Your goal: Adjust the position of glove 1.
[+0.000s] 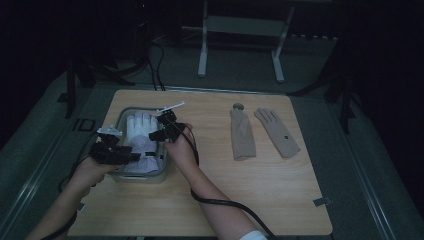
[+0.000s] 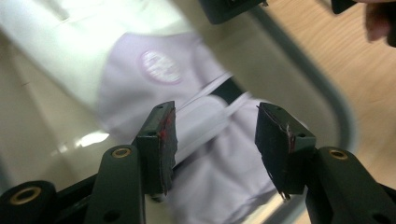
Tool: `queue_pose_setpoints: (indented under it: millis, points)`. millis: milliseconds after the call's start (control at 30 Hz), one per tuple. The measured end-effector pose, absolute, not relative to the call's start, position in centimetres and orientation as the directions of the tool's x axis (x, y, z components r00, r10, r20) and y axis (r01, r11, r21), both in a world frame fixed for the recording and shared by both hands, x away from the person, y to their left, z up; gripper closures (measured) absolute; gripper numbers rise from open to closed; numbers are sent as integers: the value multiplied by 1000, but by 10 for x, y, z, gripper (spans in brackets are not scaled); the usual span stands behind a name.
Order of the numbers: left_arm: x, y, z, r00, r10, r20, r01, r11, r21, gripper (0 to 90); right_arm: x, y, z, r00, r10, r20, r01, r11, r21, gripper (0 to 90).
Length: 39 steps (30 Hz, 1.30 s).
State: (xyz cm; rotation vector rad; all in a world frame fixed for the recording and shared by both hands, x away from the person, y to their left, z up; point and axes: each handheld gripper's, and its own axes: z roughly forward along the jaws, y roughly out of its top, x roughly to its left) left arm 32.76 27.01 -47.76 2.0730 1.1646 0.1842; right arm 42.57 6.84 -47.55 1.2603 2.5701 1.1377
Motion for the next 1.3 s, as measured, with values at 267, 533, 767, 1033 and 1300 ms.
queue_pose_setpoints:
  millis: [267,533,767,1033,1300]
  points:
    - [319,245,-469,603,769,-212,635,-303,710,464,423,40,-460,-719,655,232,609,435,663,212]
    - [315,212,-462,642,731,-229,599,-292,746,474,418,10,-455,-734,647,206,586,450,674,189]
    - [310,182,-461,677,691,-253,577,-285,765,489,414,-23,-451,-729,658,188,575,440,690,188]
    - [299,145,-465,723,648,-241,530,-294,796,488,412,-66,-448,-726,673,142,552,447,704,169]
    - [294,118,-477,760,600,-251,505,-302,808,419,409,-100,-452,-712,690,130,550,432,715,167]
